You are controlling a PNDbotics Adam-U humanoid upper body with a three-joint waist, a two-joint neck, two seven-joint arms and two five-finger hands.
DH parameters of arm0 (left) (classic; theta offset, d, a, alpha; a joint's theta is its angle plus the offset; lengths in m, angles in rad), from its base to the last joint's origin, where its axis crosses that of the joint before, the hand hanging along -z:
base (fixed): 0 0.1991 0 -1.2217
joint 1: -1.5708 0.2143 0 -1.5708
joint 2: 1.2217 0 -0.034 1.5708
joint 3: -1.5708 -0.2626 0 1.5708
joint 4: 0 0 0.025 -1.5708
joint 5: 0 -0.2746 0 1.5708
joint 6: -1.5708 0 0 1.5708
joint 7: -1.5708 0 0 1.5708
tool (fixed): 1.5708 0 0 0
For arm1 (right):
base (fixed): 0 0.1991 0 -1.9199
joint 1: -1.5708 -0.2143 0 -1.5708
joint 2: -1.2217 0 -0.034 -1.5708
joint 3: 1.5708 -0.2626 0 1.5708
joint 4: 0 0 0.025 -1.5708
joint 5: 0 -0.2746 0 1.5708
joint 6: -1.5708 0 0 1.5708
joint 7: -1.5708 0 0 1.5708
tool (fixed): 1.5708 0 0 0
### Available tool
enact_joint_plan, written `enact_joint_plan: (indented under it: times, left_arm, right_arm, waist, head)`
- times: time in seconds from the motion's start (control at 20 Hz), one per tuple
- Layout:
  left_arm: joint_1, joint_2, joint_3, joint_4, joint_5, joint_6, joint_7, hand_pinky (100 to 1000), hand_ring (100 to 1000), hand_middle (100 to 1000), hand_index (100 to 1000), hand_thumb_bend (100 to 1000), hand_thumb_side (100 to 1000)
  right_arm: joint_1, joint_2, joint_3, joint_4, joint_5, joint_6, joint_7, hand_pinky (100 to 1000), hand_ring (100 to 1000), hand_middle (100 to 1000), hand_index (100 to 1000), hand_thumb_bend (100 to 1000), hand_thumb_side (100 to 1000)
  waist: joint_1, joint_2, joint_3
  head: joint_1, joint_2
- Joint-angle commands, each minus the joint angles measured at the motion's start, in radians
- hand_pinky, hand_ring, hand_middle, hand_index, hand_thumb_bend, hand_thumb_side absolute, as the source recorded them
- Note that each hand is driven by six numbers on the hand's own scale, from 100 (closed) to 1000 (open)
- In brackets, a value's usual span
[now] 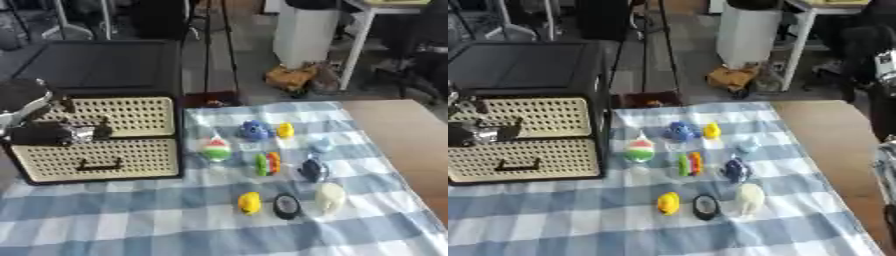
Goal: Pick up objects from table and place into drawer.
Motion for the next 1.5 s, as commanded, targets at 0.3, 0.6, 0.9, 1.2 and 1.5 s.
enact_joint_plan:
  times: [0.3, 0.6, 0.9, 1.2, 1.5]
  left_arm:
    - [-0.034, -0.01, -0.01, 0.035, 0.0, -0.008, 0.029, 100, 100, 100, 748, 758, 1000]
    - [-0.04, -0.026, -0.029, 0.063, -0.009, -0.019, 0.026, 100, 100, 100, 741, 766, 1000]
    - [-0.039, -0.035, -0.049, 0.093, -0.035, -0.027, 0.011, 100, 100, 100, 725, 795, 1000]
    - [-0.033, -0.042, -0.057, 0.113, -0.048, -0.028, 0.011, 100, 100, 100, 658, 819, 1000]
    - [-0.016, -0.04, -0.048, 0.095, -0.055, -0.018, 0.023, 100, 100, 100, 558, 814, 1000]
  right_arm:
    - [-0.011, -0.017, -0.007, -0.003, -0.003, -0.004, 0.004, 104, 316, 347, 714, 271, 820]
    - [-0.011, -0.016, -0.007, -0.003, -0.004, -0.004, 0.005, 104, 316, 347, 714, 270, 820]
    - [-0.011, -0.015, -0.007, -0.003, -0.005, -0.004, 0.006, 104, 316, 347, 714, 270, 819]
    - [-0.01, -0.014, -0.008, -0.003, -0.005, -0.003, 0.007, 104, 316, 347, 715, 268, 819]
    - [-0.009, -0.014, -0.009, -0.003, -0.005, -0.003, 0.007, 104, 316, 347, 715, 267, 816]
  waist:
    - [0.0, -0.011, 0.0]
    - [-0.001, -0.01, -0.002]
    - [0.0, -0.009, -0.002]
    - [0.0, -0.009, -0.002]
    - [0.0, -0.01, 0.001]
  head:
    - [0.006, 0.004]
    - [0.005, 0.005]
    - [-0.001, 0.006]
    - [-0.004, 0.006]
    - [-0.007, 0.006]
